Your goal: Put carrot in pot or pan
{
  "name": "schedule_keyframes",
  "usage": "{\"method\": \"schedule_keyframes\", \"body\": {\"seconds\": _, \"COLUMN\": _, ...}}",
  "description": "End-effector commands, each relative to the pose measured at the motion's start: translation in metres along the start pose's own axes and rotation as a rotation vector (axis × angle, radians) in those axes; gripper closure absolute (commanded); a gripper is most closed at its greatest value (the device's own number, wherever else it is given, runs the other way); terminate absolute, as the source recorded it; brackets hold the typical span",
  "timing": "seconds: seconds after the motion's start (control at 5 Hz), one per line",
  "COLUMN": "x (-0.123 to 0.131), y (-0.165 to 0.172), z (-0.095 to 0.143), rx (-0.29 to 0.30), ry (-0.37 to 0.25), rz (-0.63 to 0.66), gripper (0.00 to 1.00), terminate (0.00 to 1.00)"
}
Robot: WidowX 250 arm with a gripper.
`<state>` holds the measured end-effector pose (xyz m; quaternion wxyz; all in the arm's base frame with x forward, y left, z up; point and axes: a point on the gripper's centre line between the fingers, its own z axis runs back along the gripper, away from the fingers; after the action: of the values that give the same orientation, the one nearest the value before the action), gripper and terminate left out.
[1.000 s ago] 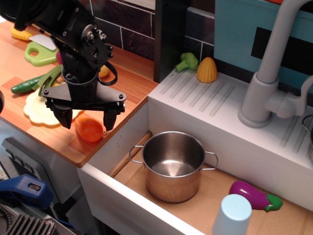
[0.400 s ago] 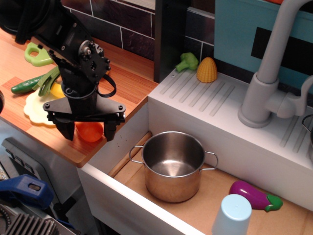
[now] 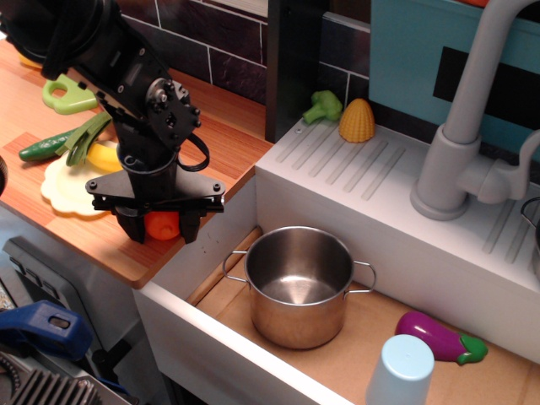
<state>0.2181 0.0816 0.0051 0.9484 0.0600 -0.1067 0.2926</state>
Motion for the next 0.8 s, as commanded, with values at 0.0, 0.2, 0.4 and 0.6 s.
{"method": "schedule_keyframes", "body": {"seconds": 0.0, "x": 0.002, "y": -0.025, "z": 0.030, "rx": 0.013, "ry": -0.047, "rz": -0.019, "gripper": 1.00, "terminate": 0.00}}
{"method": "schedule_keyframes", "body": {"seconds": 0.2, "x": -0.007, "y": -0.050, "z": 0.043, "rx": 0.000, "ry": -0.078, "rz": -0.043, "gripper": 1.00, "terminate": 0.00}}
{"method": "schedule_keyframes", "body": {"seconds": 0.4, "x": -0.011, "y": -0.077, "z": 0.038, "rx": -0.052, "ry": -0.121, "rz": -0.070, "gripper": 1.00, "terminate": 0.00}}
{"method": "schedule_keyframes", "body": {"seconds": 0.6, "x": -0.013, "y": -0.094, "z": 0.025, "rx": -0.091, "ry": -0.155, "rz": -0.121, "gripper": 0.00, "terminate": 0.00}}
